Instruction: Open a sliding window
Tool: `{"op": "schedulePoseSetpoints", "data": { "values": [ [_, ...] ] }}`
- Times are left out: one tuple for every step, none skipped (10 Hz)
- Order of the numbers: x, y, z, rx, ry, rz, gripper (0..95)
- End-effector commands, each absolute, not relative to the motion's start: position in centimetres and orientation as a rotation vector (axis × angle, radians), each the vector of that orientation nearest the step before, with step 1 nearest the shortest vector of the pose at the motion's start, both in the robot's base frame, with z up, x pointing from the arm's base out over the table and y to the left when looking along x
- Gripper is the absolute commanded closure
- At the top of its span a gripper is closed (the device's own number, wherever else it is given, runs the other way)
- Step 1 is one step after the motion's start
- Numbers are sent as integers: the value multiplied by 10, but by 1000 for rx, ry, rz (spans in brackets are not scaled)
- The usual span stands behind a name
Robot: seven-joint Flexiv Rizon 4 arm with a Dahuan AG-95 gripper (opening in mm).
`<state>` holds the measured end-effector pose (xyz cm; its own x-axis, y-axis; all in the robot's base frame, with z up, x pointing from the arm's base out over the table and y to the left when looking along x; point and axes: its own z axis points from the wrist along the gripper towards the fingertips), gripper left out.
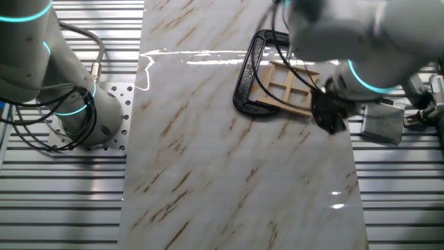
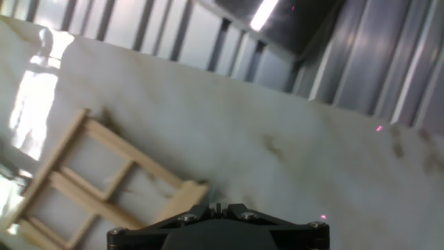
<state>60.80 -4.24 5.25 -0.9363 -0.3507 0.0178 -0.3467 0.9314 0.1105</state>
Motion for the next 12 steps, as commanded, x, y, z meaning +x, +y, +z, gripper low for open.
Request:
{"op": "schedulePoseSetpoints", "data": {
  "values": [
    [615, -66, 47, 630, -3037, -161, 950],
    [618, -75, 45, 662, -3031, -161, 950],
    [619, -81, 45, 689, -3026, -161, 950],
    [621, -86, 45, 716, -3018, -141, 950],
    [622, -89, 44, 743, -3012, -131, 950],
    [621, -91, 43, 759, -3008, -133, 950],
    [621, -92, 42, 759, -3008, -132, 950],
    [621, -92, 41, 752, -3009, -133, 950],
    [621, -92, 41, 741, -3012, -131, 950],
    [621, -92, 41, 736, -3012, -129, 950],
    [621, -92, 41, 736, -3012, -126, 950],
    [621, -92, 41, 743, -3010, -125, 950]
  ]
}}
